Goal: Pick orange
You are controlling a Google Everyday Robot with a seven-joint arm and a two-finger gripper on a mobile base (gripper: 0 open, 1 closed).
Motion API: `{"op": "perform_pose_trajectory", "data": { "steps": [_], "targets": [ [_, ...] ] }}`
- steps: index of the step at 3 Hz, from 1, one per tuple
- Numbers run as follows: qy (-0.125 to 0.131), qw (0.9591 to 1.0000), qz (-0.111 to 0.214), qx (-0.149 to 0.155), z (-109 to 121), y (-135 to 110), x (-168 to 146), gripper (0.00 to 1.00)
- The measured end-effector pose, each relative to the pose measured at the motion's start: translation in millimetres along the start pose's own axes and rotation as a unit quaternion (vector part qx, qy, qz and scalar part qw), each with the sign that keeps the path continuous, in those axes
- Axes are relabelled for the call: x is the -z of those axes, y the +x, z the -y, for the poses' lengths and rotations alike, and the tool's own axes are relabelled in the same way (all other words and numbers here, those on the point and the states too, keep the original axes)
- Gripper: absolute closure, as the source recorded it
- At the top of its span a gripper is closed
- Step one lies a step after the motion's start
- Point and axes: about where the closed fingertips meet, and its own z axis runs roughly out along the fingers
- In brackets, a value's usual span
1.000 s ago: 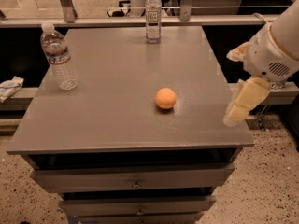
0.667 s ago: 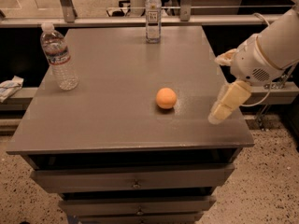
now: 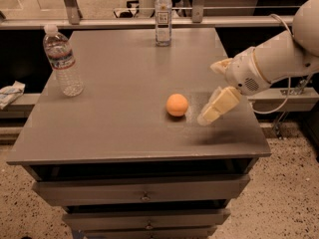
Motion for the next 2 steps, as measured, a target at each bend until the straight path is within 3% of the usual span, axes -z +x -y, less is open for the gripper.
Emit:
{"op": "perform_pose_trajectory", "data": {
  "steps": [2],
  "targets": [
    [-0.009,0.998,0.055,-0.03,-5.9,-14.4,-42.3,0.03]
  ]
}}
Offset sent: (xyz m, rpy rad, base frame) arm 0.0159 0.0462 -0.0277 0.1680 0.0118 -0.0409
